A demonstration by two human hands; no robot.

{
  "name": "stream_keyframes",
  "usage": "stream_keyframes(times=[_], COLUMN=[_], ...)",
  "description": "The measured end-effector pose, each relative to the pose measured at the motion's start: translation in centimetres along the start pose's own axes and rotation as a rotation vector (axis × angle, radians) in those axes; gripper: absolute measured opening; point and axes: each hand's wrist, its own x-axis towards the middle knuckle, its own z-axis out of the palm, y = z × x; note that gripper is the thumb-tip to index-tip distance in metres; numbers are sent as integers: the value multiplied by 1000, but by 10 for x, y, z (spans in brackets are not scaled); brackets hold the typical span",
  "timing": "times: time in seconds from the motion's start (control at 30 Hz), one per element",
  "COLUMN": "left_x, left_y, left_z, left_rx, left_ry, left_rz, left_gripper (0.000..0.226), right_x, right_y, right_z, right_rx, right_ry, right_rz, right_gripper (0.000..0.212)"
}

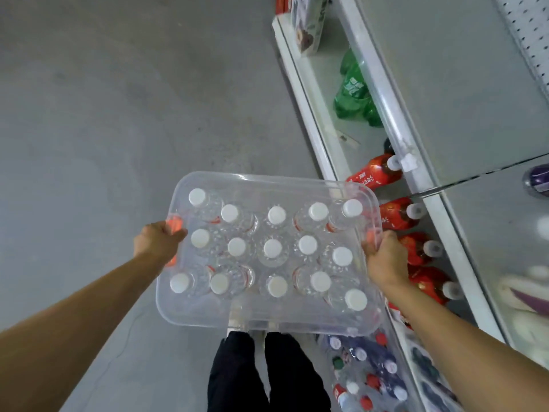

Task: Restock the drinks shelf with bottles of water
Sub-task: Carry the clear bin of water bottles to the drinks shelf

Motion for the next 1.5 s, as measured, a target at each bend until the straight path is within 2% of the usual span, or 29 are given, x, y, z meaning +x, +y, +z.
stream_keyframes(times=[0.1,0.47,0.73,0.93,1.0,1.17,1.5], left_x=[32,140,190,210,214,222,221], left_y=[-7,-24,-25,-24,-21,-16,-10], left_z=[34,170,244,267,271,278,286], left_rx=[-6,27,22,13,0,25,59], left_ry=[-5,-17,-17,15,22,31,86], left_rz=[-14,22,25,31,32,51,68], left_gripper=[35,33,32,34,37,26,28], right_x=[28,132,189,224,231,243,249], right_y=[16,80,123,134,135,133,134], right_z=[36,159,221,247,251,254,257], right_rx=[-25,-81,-94,-85,-66,-70,-119], right_ry=[1,18,33,40,47,64,54], right_rz=[2,30,50,31,26,29,55], right_gripper=[20,20,20,29,28,28,29])
